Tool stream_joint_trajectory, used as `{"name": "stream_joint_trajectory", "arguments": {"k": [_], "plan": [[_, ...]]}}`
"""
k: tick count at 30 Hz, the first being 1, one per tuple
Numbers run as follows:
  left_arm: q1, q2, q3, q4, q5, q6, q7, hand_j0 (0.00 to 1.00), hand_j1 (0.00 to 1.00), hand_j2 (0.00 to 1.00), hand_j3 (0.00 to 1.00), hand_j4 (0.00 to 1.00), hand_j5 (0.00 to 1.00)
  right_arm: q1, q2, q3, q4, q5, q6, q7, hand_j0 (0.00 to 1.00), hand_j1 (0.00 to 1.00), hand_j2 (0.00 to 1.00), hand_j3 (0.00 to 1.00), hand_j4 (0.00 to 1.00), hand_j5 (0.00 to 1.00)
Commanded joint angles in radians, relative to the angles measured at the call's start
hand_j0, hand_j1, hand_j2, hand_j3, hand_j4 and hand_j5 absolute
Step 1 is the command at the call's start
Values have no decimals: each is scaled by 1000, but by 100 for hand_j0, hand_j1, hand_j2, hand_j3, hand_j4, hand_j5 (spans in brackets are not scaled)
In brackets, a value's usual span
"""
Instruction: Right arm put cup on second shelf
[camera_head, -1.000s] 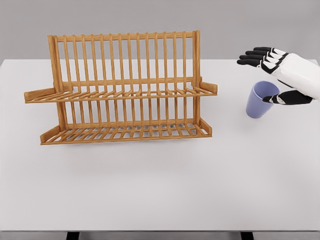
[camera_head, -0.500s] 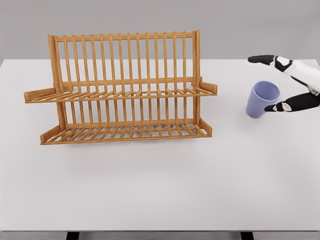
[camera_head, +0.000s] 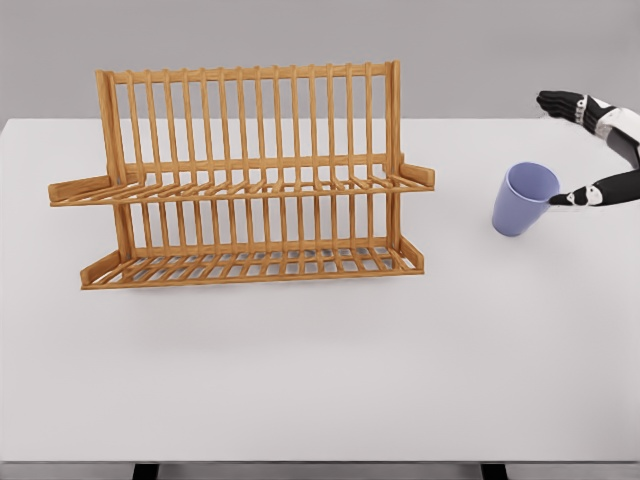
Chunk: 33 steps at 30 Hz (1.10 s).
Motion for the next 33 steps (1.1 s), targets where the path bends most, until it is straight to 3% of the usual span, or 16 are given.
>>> {"name": "stream_joint_trajectory", "arguments": {"k": [1, 5, 7, 11, 18, 33], "plan": [[0, 0, 0, 0, 0, 0, 0, 100, 100, 100, 100, 100, 100, 0, 29, -18, 81, -8, 29, 1, 100, 100, 100, 100, 100, 100], [0, 0, 0, 0, 0, 0, 0, 100, 100, 100, 100, 100, 100, -28, 69, -20, 126, -40, 72, 1, 100, 100, 100, 100, 100, 100], [0, 0, 0, 0, 0, 0, 0, 100, 100, 100, 100, 100, 100, -58, 115, -20, 192, -77, 78, 1, 100, 100, 100, 100, 100, 100], [0, 0, 0, 0, 0, 0, 0, 100, 100, 100, 100, 100, 100, -63, 135, -22, 268, -146, 80, 1, 100, 100, 100, 100, 100, 100], [0, 0, 0, 0, 0, 0, 0, 100, 100, 100, 100, 100, 100, -61, 188, -22, 270, -169, 95, 1, 100, 100, 100, 100, 100, 100], [0, 0, 0, 0, 0, 0, 0, 100, 100, 100, 100, 100, 100, -11, 191, -17, 233, -206, 107, 1, 100, 100, 100, 100, 100, 100]]}}
